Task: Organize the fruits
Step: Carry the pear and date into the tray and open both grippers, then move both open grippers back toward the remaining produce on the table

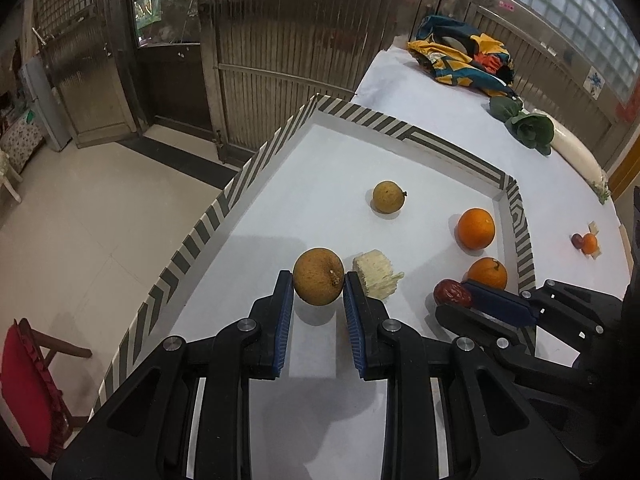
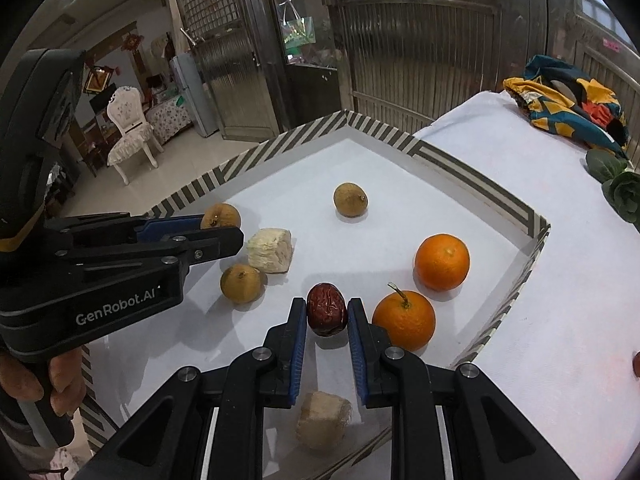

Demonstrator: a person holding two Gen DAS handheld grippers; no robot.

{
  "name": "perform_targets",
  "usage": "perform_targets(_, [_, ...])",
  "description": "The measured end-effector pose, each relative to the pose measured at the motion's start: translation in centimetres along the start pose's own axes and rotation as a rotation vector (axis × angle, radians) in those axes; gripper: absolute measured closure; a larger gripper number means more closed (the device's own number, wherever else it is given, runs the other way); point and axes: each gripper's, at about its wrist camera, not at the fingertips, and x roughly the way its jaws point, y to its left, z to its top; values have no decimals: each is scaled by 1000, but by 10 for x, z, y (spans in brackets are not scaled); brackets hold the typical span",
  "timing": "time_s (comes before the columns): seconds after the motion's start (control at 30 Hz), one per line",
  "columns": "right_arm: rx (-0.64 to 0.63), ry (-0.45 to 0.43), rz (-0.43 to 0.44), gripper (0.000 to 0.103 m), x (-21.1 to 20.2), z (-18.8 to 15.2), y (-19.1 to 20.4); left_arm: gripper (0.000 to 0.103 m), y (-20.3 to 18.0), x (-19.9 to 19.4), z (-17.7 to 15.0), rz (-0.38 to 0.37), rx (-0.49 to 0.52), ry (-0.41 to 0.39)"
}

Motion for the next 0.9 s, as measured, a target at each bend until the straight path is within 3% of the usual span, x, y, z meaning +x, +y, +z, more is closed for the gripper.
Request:
perform_targets(0.47, [-9, 12, -38, 83, 7, 3, -2, 77, -5, 9, 2, 20, 17, 28])
perform_targets(0.5, [-9, 12, -36, 83, 7, 3, -2, 75, -5, 10, 3, 24, 14, 31])
perform_targets(0.57, [-2, 13, -24, 83, 5, 3, -3, 52, -4, 9, 3, 29, 6, 29])
perform_targets(0.63, [18, 9, 1, 83, 2, 2, -5, 43, -3, 8, 2, 15, 1, 32])
perform_targets(0.9, [86, -67, 27, 83, -31, -9, -14, 43, -26, -14, -3, 23, 39, -42])
